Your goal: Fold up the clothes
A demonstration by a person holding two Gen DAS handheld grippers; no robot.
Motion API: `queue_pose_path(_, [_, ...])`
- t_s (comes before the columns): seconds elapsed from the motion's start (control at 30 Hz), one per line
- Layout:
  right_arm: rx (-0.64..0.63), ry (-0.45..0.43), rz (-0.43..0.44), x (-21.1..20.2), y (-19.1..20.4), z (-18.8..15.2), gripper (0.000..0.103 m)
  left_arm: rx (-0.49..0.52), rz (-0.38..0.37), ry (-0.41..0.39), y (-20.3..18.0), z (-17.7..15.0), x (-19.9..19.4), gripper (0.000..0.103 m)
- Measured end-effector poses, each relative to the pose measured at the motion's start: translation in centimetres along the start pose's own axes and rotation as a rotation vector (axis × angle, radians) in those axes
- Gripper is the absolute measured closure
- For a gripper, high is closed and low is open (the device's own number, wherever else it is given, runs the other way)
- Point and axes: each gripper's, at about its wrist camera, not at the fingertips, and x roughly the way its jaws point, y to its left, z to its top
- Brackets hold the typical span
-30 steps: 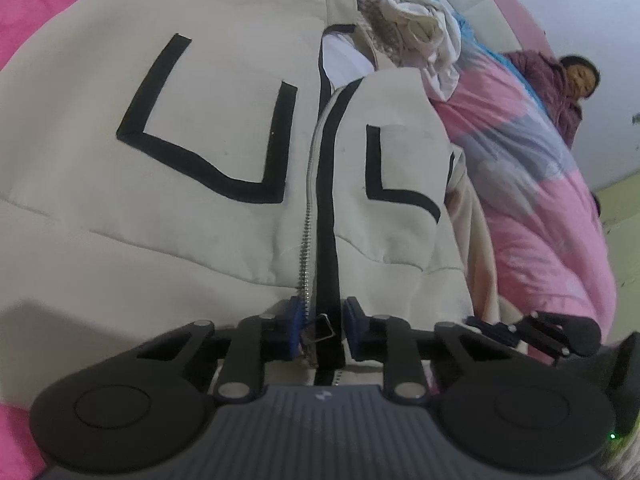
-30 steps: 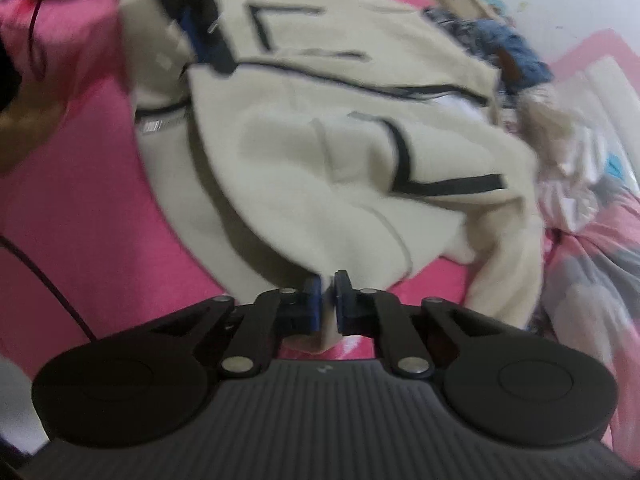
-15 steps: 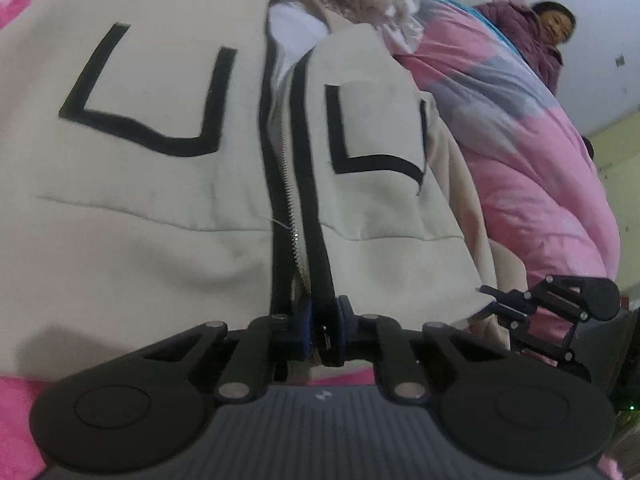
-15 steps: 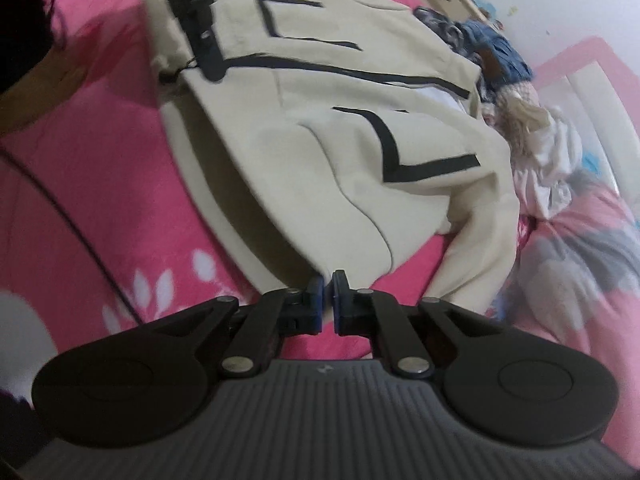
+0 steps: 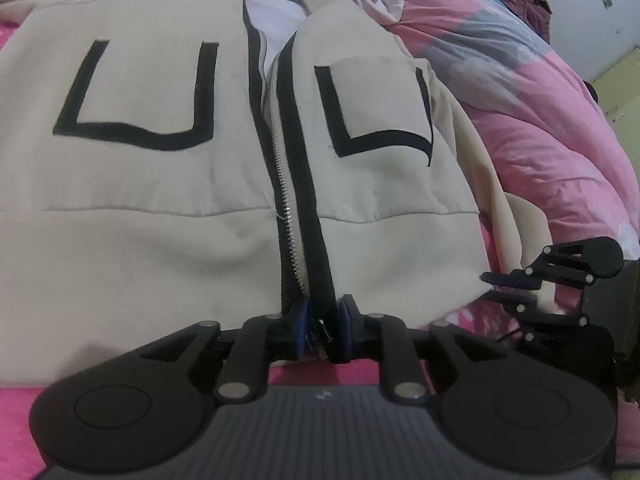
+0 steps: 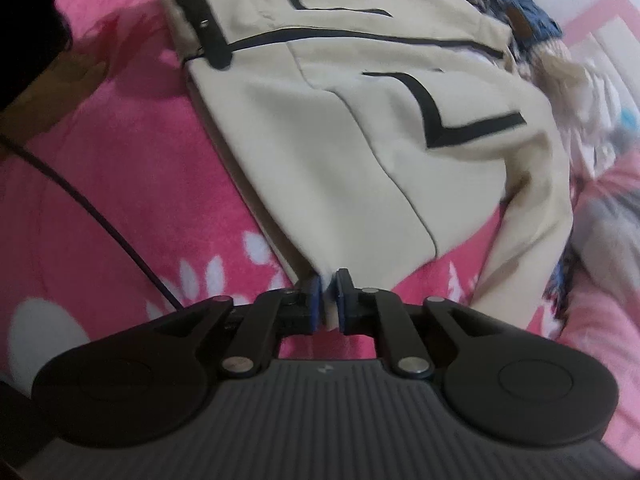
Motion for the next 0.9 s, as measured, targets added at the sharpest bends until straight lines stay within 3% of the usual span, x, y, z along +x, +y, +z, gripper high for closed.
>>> queue_pose_path(0.23, [0.294, -0.054, 0.067, -4.0, -2.4, -0.8, 0.058, 0.059, 0.019, -0.022, -1.1, 0.4, -2.1, 0.067])
queue_pose_path(0.47, [0.737, -0.170, 0.209, -8.1, -4.6, -3.9, 0.055, 0.070, 0.053, -0.095, -1.7, 1.5, -5.1, 0.057])
queue_pose_path(0.67, [1.083, -0.297, 0.351, -10.7, -4.2, -8.3, 0.045, 0.053, 0.051, -0.106, -2.5, 2.9, -4.1, 0.054])
queue_pose_path(0.9, [1.384, -0.350, 0.275, -11.5, -7.1, -12.8, 0.042, 0.081, 0.066, -0.106, -3.2, 4.4, -0.7, 0.056])
